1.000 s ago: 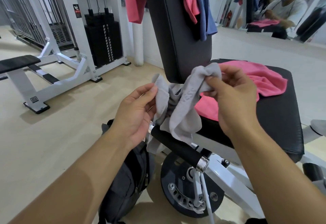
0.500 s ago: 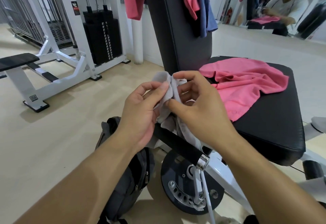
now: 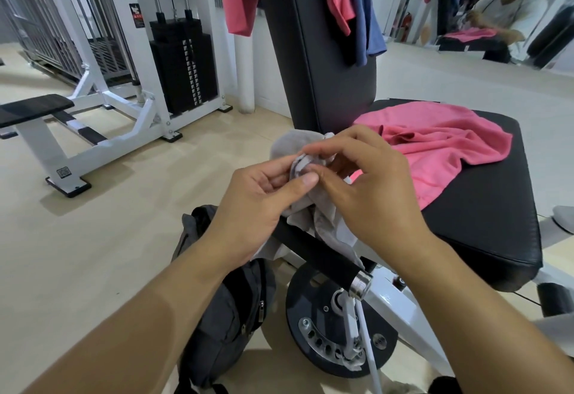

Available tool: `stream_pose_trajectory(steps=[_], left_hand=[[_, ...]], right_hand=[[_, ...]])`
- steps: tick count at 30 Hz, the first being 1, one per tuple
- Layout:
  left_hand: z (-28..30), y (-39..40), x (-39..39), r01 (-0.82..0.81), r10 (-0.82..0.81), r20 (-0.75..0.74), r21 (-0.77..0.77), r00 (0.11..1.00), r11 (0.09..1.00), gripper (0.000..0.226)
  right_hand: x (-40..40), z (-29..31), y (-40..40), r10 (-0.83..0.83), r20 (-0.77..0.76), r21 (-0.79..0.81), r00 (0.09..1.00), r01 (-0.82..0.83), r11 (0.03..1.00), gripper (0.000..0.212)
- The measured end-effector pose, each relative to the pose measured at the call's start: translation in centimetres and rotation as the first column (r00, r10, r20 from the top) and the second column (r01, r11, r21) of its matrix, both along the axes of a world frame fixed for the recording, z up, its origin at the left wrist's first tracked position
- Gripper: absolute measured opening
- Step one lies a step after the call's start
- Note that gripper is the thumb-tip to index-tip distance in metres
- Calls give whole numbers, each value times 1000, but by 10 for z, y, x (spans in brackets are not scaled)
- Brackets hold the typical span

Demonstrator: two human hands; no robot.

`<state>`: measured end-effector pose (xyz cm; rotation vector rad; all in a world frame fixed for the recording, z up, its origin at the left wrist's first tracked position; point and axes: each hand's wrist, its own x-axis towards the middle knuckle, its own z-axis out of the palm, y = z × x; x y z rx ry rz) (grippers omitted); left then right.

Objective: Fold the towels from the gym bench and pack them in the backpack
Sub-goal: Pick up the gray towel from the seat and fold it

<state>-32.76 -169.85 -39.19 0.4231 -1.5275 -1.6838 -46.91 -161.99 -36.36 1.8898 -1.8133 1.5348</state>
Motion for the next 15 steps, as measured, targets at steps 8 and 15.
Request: stream_pose_trajectory(steps=[8, 15], left_hand=[[3, 2, 1, -15, 15, 4, 84, 1000, 996, 27], [2, 3, 0, -6, 9, -23, 129, 1000, 992, 29]], right_hand=[[-1, -5, -5, -154, -172, -123, 973, 134, 983, 15], [2, -3, -8, -127, -99, -159, 987, 110, 981, 7]])
